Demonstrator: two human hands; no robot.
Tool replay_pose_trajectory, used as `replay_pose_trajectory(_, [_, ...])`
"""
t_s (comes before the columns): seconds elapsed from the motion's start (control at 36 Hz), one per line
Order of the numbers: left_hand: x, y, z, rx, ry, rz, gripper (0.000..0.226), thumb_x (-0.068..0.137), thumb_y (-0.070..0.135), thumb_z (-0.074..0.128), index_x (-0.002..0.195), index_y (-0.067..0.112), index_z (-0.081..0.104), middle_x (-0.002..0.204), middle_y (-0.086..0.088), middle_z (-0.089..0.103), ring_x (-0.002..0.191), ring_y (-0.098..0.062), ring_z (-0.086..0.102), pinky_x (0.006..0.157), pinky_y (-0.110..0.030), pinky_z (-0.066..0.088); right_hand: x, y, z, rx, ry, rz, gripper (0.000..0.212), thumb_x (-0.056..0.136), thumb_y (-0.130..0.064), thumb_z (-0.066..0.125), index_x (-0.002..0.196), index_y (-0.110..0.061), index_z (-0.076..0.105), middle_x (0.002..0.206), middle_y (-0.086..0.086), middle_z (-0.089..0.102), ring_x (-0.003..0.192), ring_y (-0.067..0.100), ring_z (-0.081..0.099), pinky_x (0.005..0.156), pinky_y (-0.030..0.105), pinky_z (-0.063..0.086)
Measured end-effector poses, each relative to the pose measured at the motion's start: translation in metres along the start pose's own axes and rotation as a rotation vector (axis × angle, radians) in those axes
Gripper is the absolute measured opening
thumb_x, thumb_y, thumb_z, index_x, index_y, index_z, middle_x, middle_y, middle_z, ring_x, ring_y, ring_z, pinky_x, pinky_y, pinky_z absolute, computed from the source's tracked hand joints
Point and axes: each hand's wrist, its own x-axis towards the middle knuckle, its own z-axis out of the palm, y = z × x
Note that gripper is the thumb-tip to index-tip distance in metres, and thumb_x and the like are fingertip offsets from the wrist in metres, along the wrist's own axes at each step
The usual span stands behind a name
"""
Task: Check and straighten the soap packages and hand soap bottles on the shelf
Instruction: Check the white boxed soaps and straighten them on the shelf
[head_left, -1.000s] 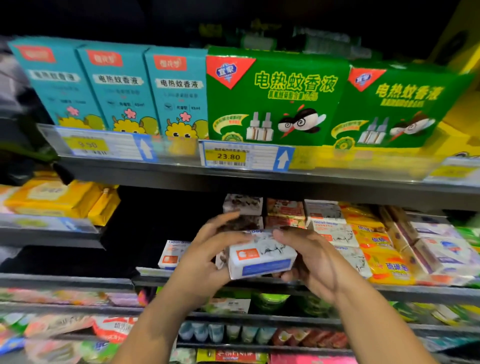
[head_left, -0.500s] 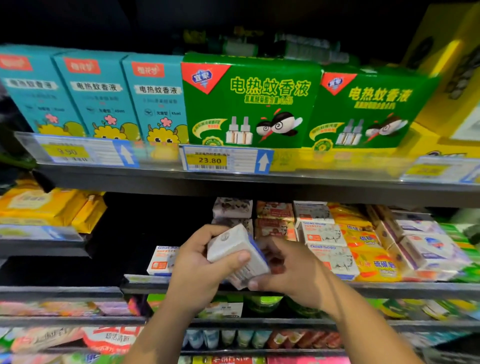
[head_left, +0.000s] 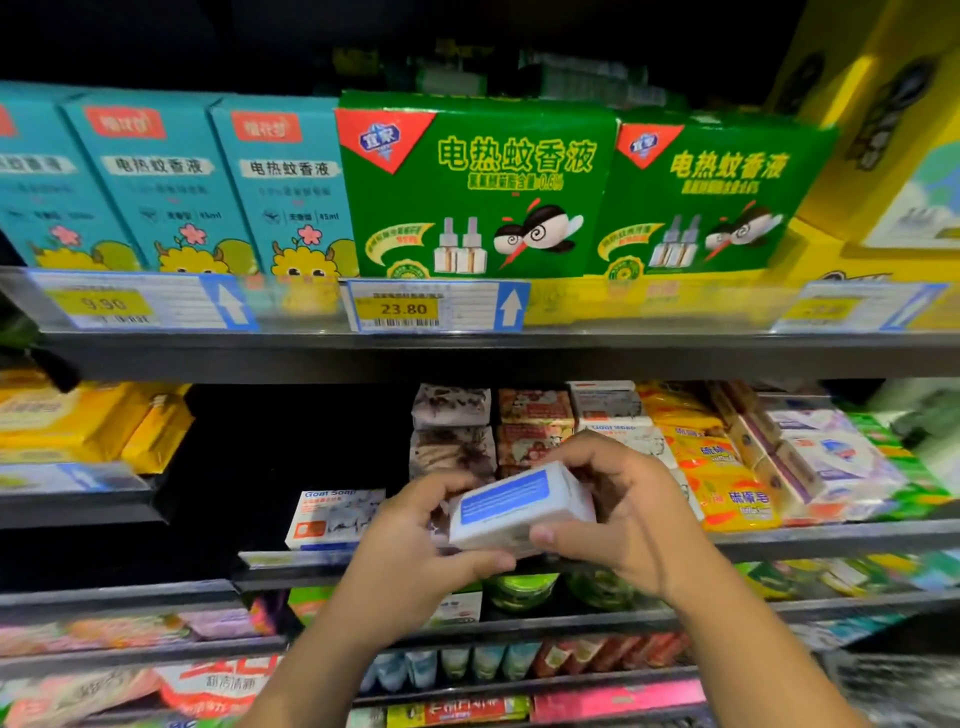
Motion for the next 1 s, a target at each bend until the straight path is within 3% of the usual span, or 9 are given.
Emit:
replay_pose_trajectory(0.08, [0.001,-0.006,0.009,0.127,-0.035,0.064,0.041,0.067,0.051,0.078,0.103,0.044,0.059,0.094,0.014,0.067,0.082,-0.004,0.066,0.064,-0.023,0.053,0.000,-0.010,0.012,-0.185,-0.004,-0.160,0.043,0.060,-0.035,0.090,0.099,-0.033,0.073,0.098,-0.012,0.065,0.092,0.009,0.064,0.075,0.018,0.048])
replay_pose_trajectory(0.19, [0.001,-0.018,0.012,0.274,0.013,0.149,0.035,0.073,0.048,0.074,0.103,0.034,0.060,0.096,0.010,0.063,0.086,-0.007,0.060,0.068,-0.035,0.051,-0.002,-0.007,0.025,-0.367,-0.072,-0.273,0.045,0.064,-0.029,0.093,0.105,-0.025,0.075,0.102,-0.011,0.063,0.093,0.008,0.063,0.075,0.020,0.049])
replay_pose_trajectory(0.33, [-0.004,-0.021,0.000,0.263,0.143,0.167,0.039,0.071,0.054,0.077,0.104,0.050,0.057,0.102,0.017,0.059,0.094,-0.004,0.061,0.075,-0.016,0.048,-0.003,-0.005,0.007,-0.277,-0.030,-0.160,0.049,0.062,-0.030,0.093,0.106,-0.036,0.073,0.105,-0.018,0.065,0.103,-0.001,0.061,0.083,0.007,0.043])
replay_pose_trajectory(0.47, [-0.004,-0.003,-0.011,0.093,0.179,0.189,0.051,0.065,0.044,0.088,0.110,0.046,0.063,0.107,0.014,0.065,0.102,-0.012,0.065,0.082,-0.020,0.052,-0.006,-0.008,-0.004,-0.029,0.025,0.010,0.048,0.054,-0.019,0.089,0.098,-0.032,0.074,0.106,-0.014,0.072,0.098,0.001,0.067,0.083,0.012,0.049])
replay_pose_trajectory(0.64, [-0.001,0.021,-0.002,-0.304,0.150,-0.052,0.038,0.070,0.039,0.078,0.103,0.026,0.066,0.090,-0.001,0.071,0.080,-0.022,0.071,0.061,-0.029,0.057,-0.003,-0.003,0.003,0.259,0.011,0.314,0.050,0.059,-0.035,0.086,0.104,-0.020,0.071,0.093,0.010,0.075,0.083,0.023,0.071,0.067,0.030,0.059])
replay_pose_trajectory(0.72, [0.004,0.025,0.001,-0.359,0.103,-0.237,0.021,0.078,0.045,0.076,0.088,0.028,0.070,0.081,-0.009,0.069,0.061,-0.035,0.058,0.043,-0.029,0.043,0.001,-0.009,0.009,0.237,-0.018,0.457,0.035,0.074,-0.036,0.076,0.097,-0.010,0.073,0.087,0.009,0.075,0.077,0.019,0.068,0.063,0.022,0.050])
replay_pose_trajectory(0.83, [0.008,0.022,0.000,-0.366,0.009,-0.500,0.031,0.095,0.041,0.059,0.104,0.013,0.067,0.067,-0.014,0.061,0.042,-0.018,0.045,0.034,-0.019,0.026,-0.001,-0.006,0.010,0.201,-0.044,0.696,0.033,0.094,-0.036,0.063,0.090,-0.004,0.070,0.051,0.008,0.059,0.041,0.019,0.046,0.044,0.025,0.029])
replay_pose_trajectory(0.92, [0.009,0.023,-0.001,-0.357,-0.074,-0.534,0.034,0.097,0.042,0.056,0.114,0.014,0.064,0.078,-0.020,0.069,0.042,-0.016,0.051,0.032,-0.018,0.029,0.000,-0.001,0.009,0.179,-0.050,0.773,0.035,0.096,-0.036,0.059,0.079,-0.005,0.064,0.042,0.005,0.051,0.032,0.014,0.038,0.042,0.024,0.024])
replay_pose_trajectory(1.0, [0.009,0.024,-0.002,-0.348,-0.082,-0.497,0.033,0.096,0.038,0.059,0.120,0.015,0.061,0.088,-0.016,0.073,0.053,-0.020,0.061,0.036,-0.020,0.040,0.001,0.000,0.003,0.157,-0.040,0.698,0.036,0.095,-0.037,0.062,0.087,-0.003,0.071,0.056,0.012,0.061,0.040,0.018,0.051,0.041,0.024,0.032])
